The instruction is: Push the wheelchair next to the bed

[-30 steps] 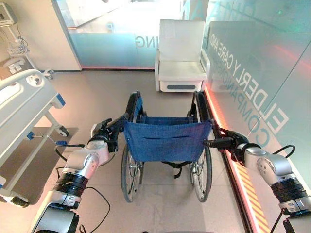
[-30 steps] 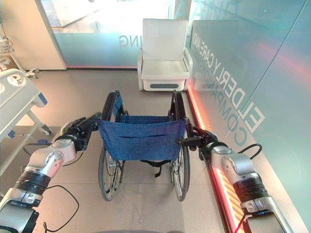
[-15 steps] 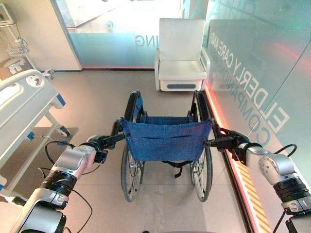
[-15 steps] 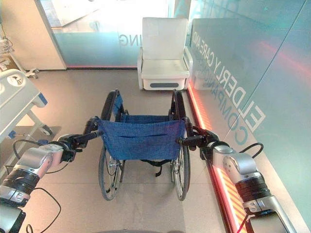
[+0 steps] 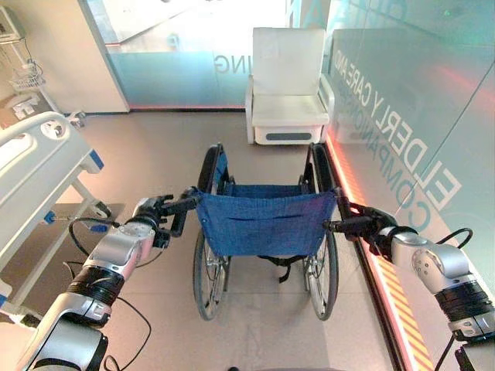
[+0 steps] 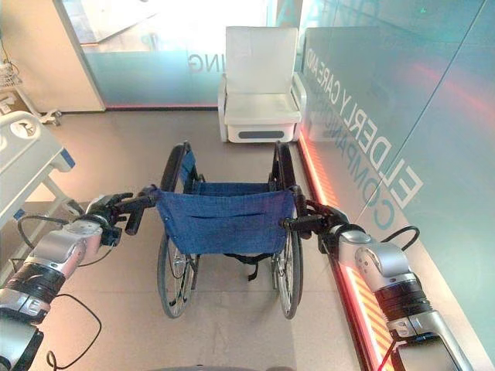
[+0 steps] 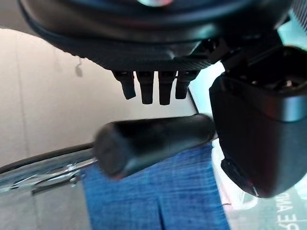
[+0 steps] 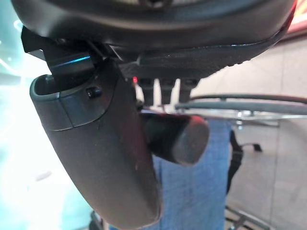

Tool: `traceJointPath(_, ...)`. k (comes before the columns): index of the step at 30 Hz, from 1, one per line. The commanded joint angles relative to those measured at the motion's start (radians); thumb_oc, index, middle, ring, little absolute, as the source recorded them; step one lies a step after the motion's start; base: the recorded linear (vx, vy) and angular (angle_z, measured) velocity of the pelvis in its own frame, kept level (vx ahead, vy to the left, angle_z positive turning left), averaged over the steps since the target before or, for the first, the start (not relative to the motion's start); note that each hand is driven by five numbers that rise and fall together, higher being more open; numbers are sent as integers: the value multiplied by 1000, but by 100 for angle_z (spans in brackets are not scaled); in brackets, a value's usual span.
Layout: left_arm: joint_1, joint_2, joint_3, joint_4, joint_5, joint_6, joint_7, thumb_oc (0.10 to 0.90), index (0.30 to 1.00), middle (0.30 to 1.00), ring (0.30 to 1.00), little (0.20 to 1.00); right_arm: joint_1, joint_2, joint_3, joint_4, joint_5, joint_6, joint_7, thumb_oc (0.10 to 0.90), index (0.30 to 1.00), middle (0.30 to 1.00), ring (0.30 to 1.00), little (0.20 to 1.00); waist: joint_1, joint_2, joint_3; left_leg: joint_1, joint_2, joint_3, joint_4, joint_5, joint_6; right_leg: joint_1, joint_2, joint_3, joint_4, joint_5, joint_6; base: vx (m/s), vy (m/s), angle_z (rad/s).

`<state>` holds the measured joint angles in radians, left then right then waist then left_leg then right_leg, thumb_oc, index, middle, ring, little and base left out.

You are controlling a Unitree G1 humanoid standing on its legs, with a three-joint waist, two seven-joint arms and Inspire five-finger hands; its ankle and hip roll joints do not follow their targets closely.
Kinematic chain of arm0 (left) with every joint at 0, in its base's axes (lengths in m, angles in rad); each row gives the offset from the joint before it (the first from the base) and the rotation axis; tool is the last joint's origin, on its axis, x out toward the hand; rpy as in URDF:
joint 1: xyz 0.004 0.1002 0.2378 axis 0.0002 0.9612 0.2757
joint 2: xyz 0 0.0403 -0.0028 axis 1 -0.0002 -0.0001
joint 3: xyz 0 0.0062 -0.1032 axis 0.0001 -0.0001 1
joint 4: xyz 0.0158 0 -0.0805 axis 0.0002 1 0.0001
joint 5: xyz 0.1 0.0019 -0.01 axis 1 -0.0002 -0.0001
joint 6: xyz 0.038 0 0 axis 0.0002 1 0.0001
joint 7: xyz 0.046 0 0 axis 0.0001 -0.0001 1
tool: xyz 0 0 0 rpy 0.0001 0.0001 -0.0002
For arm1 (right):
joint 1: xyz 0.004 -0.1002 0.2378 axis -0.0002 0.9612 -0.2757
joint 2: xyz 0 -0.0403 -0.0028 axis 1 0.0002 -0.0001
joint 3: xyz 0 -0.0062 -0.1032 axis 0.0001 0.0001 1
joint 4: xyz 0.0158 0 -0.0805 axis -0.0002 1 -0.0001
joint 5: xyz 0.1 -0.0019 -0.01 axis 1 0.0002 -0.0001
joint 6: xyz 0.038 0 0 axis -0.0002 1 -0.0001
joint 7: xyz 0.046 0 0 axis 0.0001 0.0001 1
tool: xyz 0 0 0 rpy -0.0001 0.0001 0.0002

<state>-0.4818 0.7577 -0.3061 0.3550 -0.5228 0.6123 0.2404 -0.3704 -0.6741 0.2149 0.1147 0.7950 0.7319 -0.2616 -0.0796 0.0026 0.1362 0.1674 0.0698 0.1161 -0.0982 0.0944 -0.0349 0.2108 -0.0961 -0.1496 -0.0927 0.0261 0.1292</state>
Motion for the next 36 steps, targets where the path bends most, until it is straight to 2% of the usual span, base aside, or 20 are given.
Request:
traceJointPath(1,-250,36,-39,34,86,-160,63,800,900,900,900,900,-182,106,102,-32,102,-70,101,800,900,900,900,900,44,2,0,31,-124,27,16,-143,50,-23,44,-16,11,-27,-35,0,0,0)
traceJointPath(5,-258,28,-55,32,87,-160,51,800,900,900,900,900,-181,110,104,-26,95,-65,105,800,900,900,900,900,41,1,-2,33,-125,23,18,-144,51,-22,46,-9,12,-27,-36,38,5,0)
traceJointPath(8,-261,16,-65,31,84,-123,7,800,900,900,900,900,-179,112,102,-24,89,-57,107,800,900,900,900,900,39,0,-3,34,-125,22,17,-144,53,-22,46,-6,12,-26,-36,24,2,-1)
traceJointPath(12,-244,2,-78,44,82,-18,-85,800,900,900,900,900,-164,113,94,-27,71,-56,125,800,900,900,900,900,36,2,2,33,-126,21,18,-144,57,-25,46,-2,13,-23,-35,0,0,0)
traceJointPath(16,-223,-2,-78,57,75,17,-87,800,900,900,900,900,-158,113,94,-37,70,-60,125,800,900,900,900,900,37,1,8,30,-127,20,19,-142,59,-29,44,-3,14,-21,-32,0,0,0)
traceJointPath(21,-208,2,-72,50,62,-17,-115,800,900,900,900,900,-152,110,94,-53,82,-61,115,800,900,900,900,900,38,-1,11,28,-127,22,21,-141,59,-31,44,-3,16,-19,-32,0,0,0)
traceJointPath(25,-197,-2,-72,23,14,-47,-177,800,900,900,900,900,-141,101,86,-70,90,-68,129,800,900,900,900,900,36,0,11,27,-127,18,21,-140,59,-32,45,2,16,-18,-33,0,0,0)
traceJointPath(26,-198,-5,-75,10,12,-85,-180,800,900,900,900,900,-141,101,84,-71,89,-78,135,800,900,900,900,900,36,1,11,28,-128,16,20,-140,59,-33,45,3,16,-18,-33,0,0,0)
traceJointPath(28,-200,-7,-75,2,-18,-106,-179,800,900,900,900,900,-143,101,84,-72,97,-79,132,800,900,900,900,900,36,2,11,29,-128,15,18,-139,59,-32,46,4,15,-17,-32,0,0,0)
traceJointPath(29,-199,-16,-70,-14,-52,-154,-171,800,900,900,900,900,-142,101,83,-74,97,-89,135,800,900,900,900,900,36,2,10,30,-128,14,16,-139,57,-30,46,4,13,-17,-31,0,0,0)
traceJointPath(30,-199,-16,-69,-15,-54,-159,-170,800,900,900,900,900,-142,101,83,-74,97,-90,136,800,900,900,900,900,36,2,10,31,-128,14,15,-139,57,-30,46,4,13,-17,-31,0,0,0)
traceJointPath(31,-199,-23,-60,-33,-86,-204,-142,800,900,900,900,900,-142,100,80,-69,100,-105,140,800,900,900,900,900,37,2,7,32,-127,11,13,-140,55,-28,47,3,11,-17,-32,0,0,0)
traceJointPath(33,-199,-26,-50,-49,-100,-246,-109,800,900,900,900,900,-145,100,77,-67,95,-107,139,800,900,900,900,900,38,2,4,33,-127,8,12,-140,54,-28,46,4,11,-18,-32,0,0,0)
traceJointPath(34,-204,-32,-37,-69,-98,-295,-79,800,900,900,900,900,-157,99,78,-62,94,-113,143,800,900,900,900,900,39,1,1,33,-127,4,11,-140,52,-27,46,3,10,-19,-32,30,13,1)
traceJointPath(36,-213,-31,-31,-80,-105,-311,-72,800,900,900,900,900,-167,98,76,-54,88,-112,157,800,900,900,900,900,40,0,0,33,-126,3,11,-141,51,-26,45,2,11,-19,-33,0,0,0)
